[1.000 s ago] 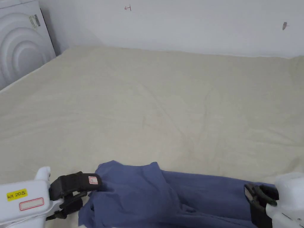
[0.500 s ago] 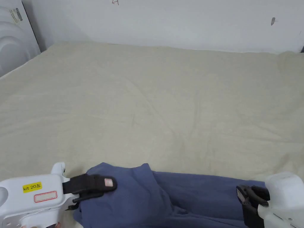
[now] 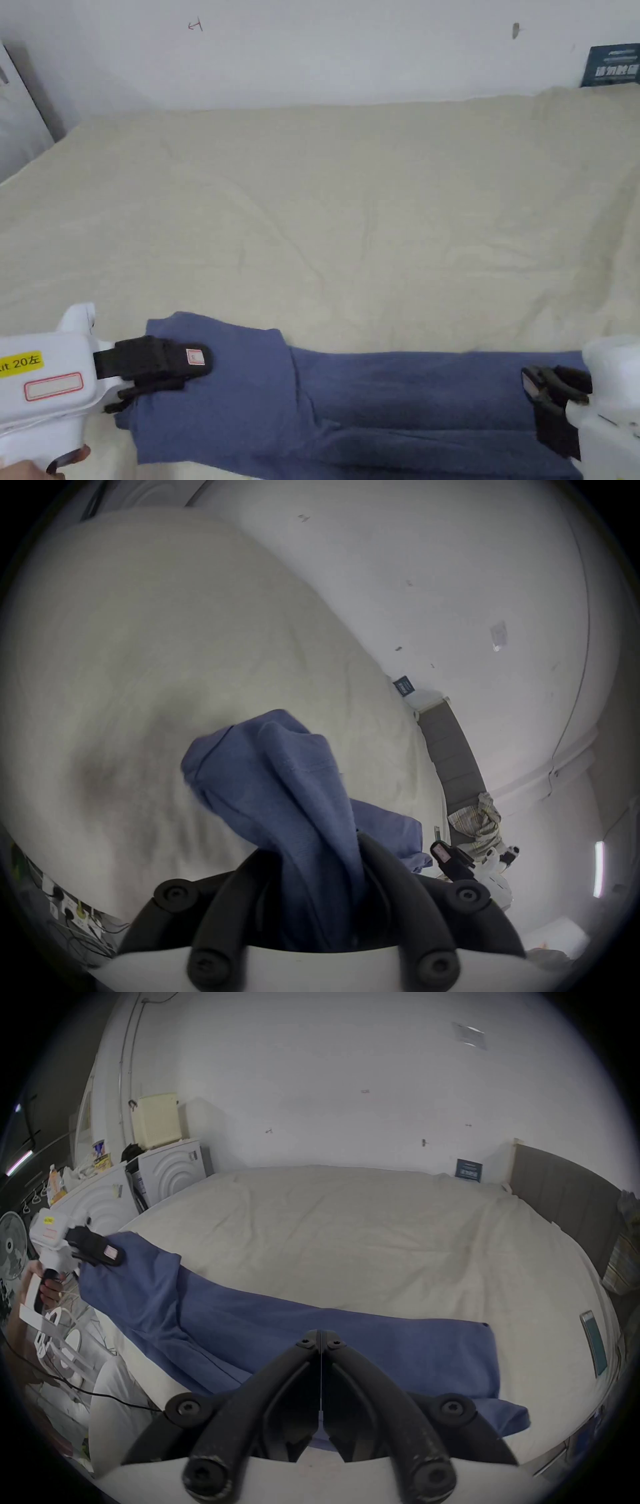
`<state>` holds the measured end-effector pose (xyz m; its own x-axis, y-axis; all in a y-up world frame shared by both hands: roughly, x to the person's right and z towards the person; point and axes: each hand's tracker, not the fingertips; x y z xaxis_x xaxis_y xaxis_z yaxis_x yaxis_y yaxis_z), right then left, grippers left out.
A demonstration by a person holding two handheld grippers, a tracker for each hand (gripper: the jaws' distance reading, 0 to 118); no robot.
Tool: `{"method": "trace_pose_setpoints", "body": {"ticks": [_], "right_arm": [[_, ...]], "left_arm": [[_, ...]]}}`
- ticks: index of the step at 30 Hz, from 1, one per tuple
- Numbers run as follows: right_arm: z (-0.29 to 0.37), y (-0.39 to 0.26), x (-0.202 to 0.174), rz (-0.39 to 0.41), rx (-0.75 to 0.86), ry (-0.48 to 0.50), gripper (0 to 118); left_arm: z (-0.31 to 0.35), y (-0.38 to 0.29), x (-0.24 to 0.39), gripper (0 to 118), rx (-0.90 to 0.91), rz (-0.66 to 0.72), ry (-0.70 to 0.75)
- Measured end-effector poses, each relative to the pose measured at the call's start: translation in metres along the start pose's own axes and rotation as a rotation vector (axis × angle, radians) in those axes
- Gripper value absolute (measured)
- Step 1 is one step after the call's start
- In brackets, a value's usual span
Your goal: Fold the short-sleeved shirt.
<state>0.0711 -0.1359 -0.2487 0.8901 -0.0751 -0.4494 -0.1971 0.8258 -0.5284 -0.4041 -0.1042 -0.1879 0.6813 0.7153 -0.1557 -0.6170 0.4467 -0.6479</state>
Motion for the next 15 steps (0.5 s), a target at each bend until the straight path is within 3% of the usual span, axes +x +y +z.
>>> {"method": "trace_pose_setpoints", "body": {"ticks": [5, 9, 15], "right_arm": [[0.018, -0.010, 0.035, -0.071, 0.025, -0.038, 0], [0.031, -0.018, 0.063, -0.141, 0.030, -0.066, 0], [0.048, -0.028, 0.092, -0.179, 0.037, -0.110, 0]], "left_arm": [[-0.050, -0.025, 0.088, 14, -0.054, -0.080, 0.011], [-0.136, -0.057, 0.133, 14, -0.251, -0.119, -0.004], [-0.230, -0.083, 0.152, 14, -0.339, -0.177, 0.032]]}}
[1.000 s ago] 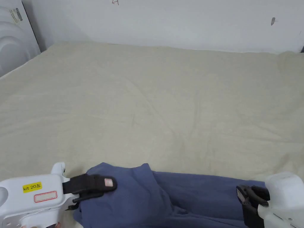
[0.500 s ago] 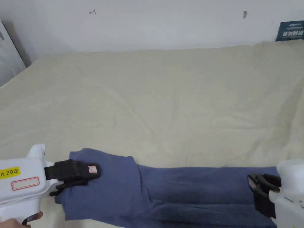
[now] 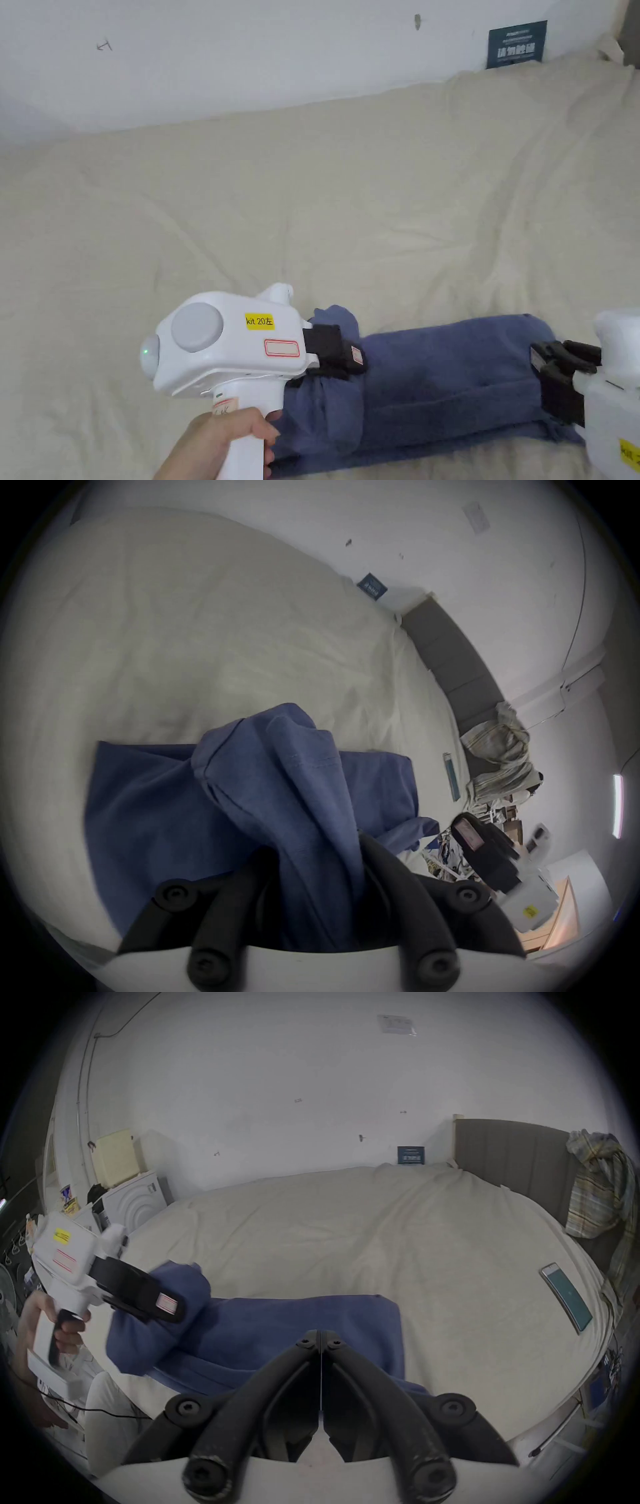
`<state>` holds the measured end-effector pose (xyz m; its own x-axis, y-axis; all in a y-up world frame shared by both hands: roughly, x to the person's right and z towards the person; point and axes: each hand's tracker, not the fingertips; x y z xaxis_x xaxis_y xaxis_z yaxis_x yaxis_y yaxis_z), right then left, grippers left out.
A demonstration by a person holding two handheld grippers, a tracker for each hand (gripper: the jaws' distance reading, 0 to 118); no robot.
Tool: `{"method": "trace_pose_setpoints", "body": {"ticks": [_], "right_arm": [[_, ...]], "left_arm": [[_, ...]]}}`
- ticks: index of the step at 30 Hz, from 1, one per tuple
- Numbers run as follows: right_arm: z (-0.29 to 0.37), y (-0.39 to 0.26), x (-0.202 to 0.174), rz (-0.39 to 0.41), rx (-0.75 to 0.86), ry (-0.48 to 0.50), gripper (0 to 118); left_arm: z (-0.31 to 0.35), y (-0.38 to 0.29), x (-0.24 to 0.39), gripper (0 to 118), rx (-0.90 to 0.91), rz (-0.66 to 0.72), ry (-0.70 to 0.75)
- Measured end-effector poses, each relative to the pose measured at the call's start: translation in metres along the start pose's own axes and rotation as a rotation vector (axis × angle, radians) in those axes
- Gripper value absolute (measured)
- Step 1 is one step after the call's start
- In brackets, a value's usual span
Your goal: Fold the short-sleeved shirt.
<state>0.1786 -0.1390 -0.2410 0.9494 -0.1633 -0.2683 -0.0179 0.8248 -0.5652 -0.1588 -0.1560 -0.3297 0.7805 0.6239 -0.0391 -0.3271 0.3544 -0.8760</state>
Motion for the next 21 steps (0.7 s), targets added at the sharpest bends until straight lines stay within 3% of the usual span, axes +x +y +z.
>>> {"method": "trace_pose_setpoints", "body": {"ticks": [3, 4, 7, 11, 15, 16, 17, 18, 19, 20, 21], "right_arm": [[0.002, -0.003, 0.009, -0.035, -0.005, 0.000, 0], [0.001, -0.004, 0.010, -0.038, -0.009, -0.003, 0], [-0.003, -0.007, 0.011, -0.043, -0.025, -0.007, 0], [-0.011, -0.007, 0.005, -0.045, -0.041, 0.002, 0], [-0.015, -0.006, -0.005, -0.030, -0.043, 0.015, 0], [-0.016, -0.007, -0.006, -0.028, -0.042, 0.016, 0], [-0.017, -0.007, -0.006, -0.027, -0.042, 0.016, 0], [-0.018, -0.007, -0.006, -0.030, -0.043, 0.018, 0], [-0.019, -0.007, -0.006, -0.035, -0.047, 0.019, 0], [-0.019, -0.007, -0.005, -0.041, -0.050, 0.019, 0], [-0.021, -0.008, -0.002, -0.048, -0.051, 0.019, 0]], "left_arm": [[-0.011, 0.006, -0.006, 17, -0.015, 0.035, -0.004], [-0.009, 0.007, -0.007, 32, -0.012, 0.036, -0.020], [0.003, 0.006, 0.001, 118, -0.028, 0.010, -0.128], [0.043, 0.012, -0.003, 117, 0.037, -0.010, -0.193], [0.079, 0.011, -0.021, 116, 0.119, -0.008, -0.079], [0.085, 0.008, -0.028, 106, 0.133, -0.017, -0.048], [0.089, 0.006, -0.032, 87, 0.136, -0.024, -0.024], [0.089, 0.003, -0.036, 61, 0.140, -0.026, 0.007], [0.085, -0.001, -0.040, 23, 0.131, -0.007, 0.042], [0.079, -0.003, -0.043, 13, 0.122, 0.009, 0.064], [0.070, -0.007, -0.047, 13, 0.100, 0.014, 0.078]]}}
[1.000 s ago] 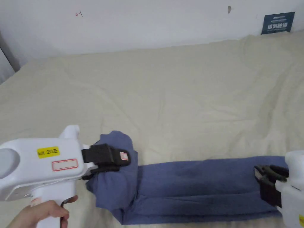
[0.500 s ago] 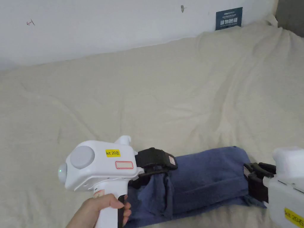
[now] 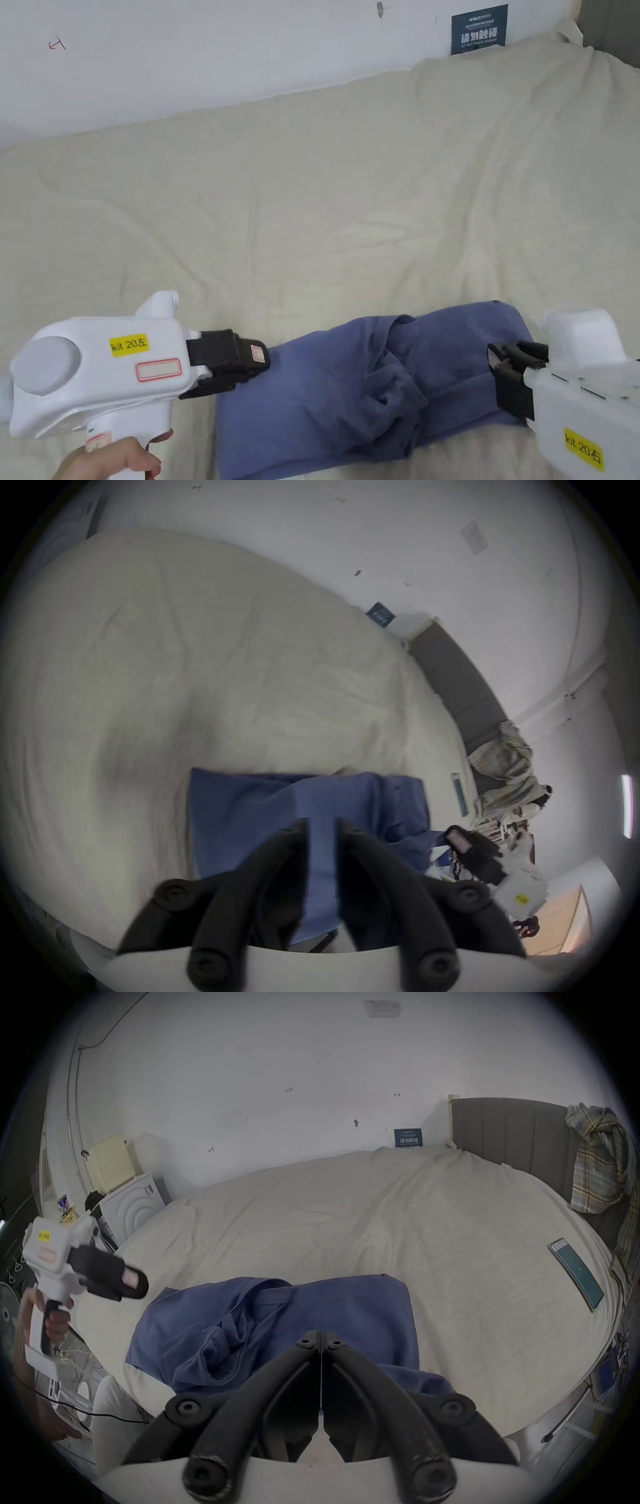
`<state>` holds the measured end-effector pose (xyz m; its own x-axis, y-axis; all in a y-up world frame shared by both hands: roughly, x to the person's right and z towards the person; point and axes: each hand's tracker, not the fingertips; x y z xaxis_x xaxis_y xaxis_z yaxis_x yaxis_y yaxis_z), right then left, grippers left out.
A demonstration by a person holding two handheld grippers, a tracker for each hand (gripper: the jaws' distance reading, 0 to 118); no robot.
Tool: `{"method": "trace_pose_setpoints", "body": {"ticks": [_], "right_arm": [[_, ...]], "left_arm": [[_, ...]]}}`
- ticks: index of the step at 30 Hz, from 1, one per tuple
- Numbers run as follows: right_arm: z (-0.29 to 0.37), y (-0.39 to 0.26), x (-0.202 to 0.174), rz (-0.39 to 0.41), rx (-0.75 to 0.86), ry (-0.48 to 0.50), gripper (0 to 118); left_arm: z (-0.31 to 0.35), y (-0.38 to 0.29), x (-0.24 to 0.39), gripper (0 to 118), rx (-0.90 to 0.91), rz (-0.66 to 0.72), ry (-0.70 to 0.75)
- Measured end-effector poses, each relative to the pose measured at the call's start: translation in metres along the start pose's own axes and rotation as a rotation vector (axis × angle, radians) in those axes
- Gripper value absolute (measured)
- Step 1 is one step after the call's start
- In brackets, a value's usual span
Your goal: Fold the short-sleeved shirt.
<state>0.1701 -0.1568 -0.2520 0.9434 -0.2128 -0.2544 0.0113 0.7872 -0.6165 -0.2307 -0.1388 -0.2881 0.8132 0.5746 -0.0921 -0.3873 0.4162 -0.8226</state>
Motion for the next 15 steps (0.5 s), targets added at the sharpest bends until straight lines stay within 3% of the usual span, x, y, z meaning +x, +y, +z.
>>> {"method": "trace_pose_setpoints", "body": {"ticks": [6, 10, 15], "right_arm": [[0.004, -0.003, 0.011, -0.015, -0.003, -0.015, 0], [0.013, -0.002, 0.029, -0.113, 0.013, 0.032, 0], [0.016, -0.003, 0.037, -0.079, 0.016, -0.040, 0]], "left_arm": [[-0.058, -0.019, 0.022, 5, -0.061, 0.019, -0.107], [-0.090, -0.028, 0.059, 5, -0.140, -0.065, -0.175], [-0.131, -0.045, 0.100, 5, -0.224, -0.153, -0.152]]}}
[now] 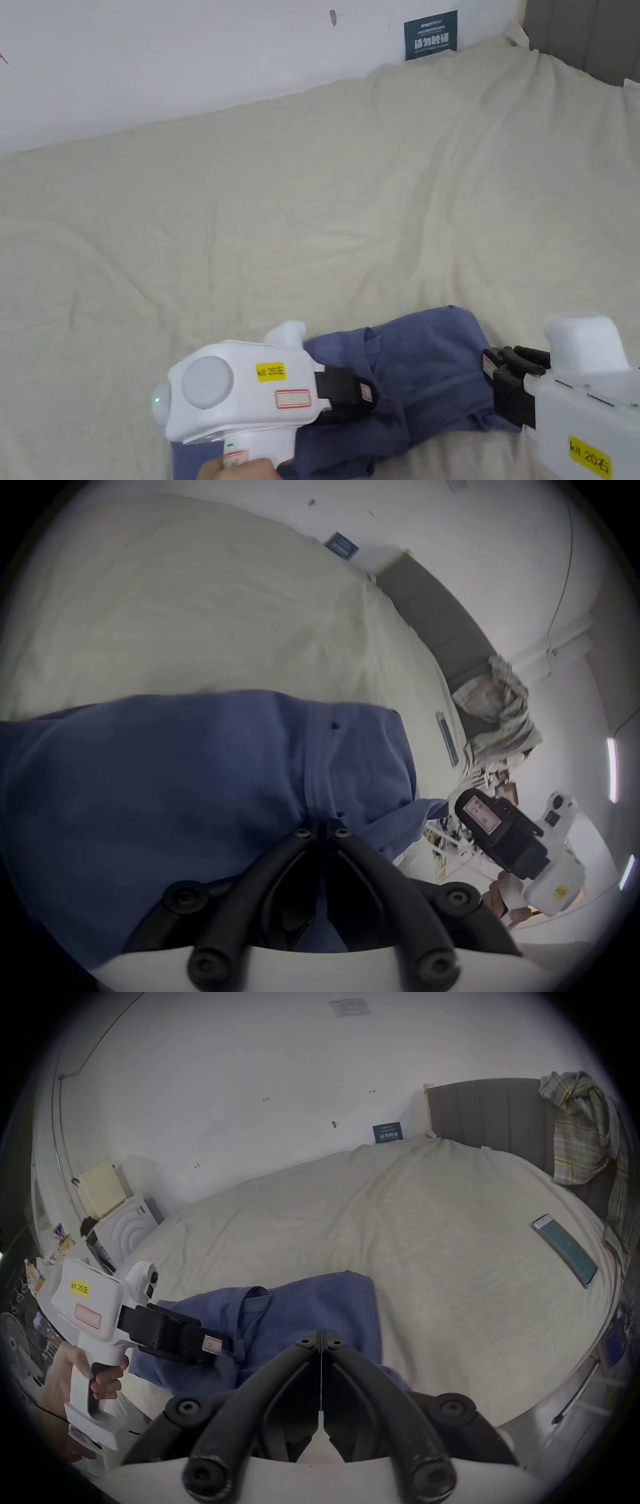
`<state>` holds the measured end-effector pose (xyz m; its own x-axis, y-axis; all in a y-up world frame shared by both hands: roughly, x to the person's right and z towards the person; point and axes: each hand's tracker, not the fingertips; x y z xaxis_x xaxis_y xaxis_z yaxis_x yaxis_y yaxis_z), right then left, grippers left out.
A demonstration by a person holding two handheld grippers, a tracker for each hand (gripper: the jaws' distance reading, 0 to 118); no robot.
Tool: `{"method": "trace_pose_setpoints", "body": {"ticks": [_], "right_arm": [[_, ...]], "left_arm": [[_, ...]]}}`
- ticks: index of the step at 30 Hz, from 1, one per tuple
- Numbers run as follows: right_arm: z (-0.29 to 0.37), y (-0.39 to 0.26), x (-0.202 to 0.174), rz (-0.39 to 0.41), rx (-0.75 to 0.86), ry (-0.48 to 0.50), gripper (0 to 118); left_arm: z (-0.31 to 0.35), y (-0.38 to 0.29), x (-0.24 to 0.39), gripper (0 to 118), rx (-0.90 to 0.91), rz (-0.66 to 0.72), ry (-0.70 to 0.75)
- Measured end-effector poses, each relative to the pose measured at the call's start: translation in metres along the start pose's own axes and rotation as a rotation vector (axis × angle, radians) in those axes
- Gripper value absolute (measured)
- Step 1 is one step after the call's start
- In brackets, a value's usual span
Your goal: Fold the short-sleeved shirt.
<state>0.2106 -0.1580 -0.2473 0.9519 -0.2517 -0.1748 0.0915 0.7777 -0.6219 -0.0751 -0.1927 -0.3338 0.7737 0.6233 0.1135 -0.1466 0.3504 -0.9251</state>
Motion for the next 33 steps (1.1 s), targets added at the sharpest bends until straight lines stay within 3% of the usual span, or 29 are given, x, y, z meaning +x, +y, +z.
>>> {"method": "trace_pose_setpoints", "body": {"ticks": [4, 9, 14, 19, 20, 21, 22, 23, 24, 27, 33], "right_arm": [[0.004, -0.001, 0.001, 0.008, 0.001, 0.001, 0], [0.010, 0.001, -0.012, 0.032, 0.014, 0.000, 0], [0.008, -0.001, -0.036, 0.114, 0.050, -0.007, 0], [0.001, -0.004, -0.056, 0.125, 0.044, 0.028, 0], [-0.001, -0.005, -0.060, 0.129, 0.039, 0.028, 0], [-0.004, -0.006, -0.063, 0.136, 0.034, 0.028, 0], [-0.005, -0.007, -0.067, 0.145, 0.027, 0.030, 0], [-0.006, -0.008, -0.070, 0.150, 0.023, 0.033, 0], [-0.007, -0.008, -0.072, 0.152, 0.019, 0.038, 0], [-0.010, -0.009, -0.078, 0.155, 0.000, 0.048, 0], [-0.016, -0.007, -0.089, 0.168, -0.018, 0.035, 0]], "left_arm": [[-0.013, 0.004, 0.025, 5, -0.026, 0.017, -0.147], [0.009, 0.003, 0.036, 5, -0.006, -0.083, -0.122], [0.074, -0.004, -0.025, 4, 0.121, 0.035, -0.069], [0.150, -0.026, -0.094, 8, 0.229, 0.159, -0.028], [0.162, -0.030, -0.107, 20, 0.235, 0.180, -0.028], [0.171, -0.034, -0.117, 41, 0.249, 0.206, -0.018], [0.179, -0.037, -0.127, 77, 0.266, 0.223, 0.010], [0.184, -0.041, -0.135, 99, 0.263, 0.249, 0.021], [0.187, -0.043, -0.142, 109, 0.261, 0.262, 0.013], [0.187, -0.050, -0.159, 116, 0.275, 0.312, -0.077], [0.147, -0.039, -0.178, 116, 0.170, 0.344, -0.155]]}}
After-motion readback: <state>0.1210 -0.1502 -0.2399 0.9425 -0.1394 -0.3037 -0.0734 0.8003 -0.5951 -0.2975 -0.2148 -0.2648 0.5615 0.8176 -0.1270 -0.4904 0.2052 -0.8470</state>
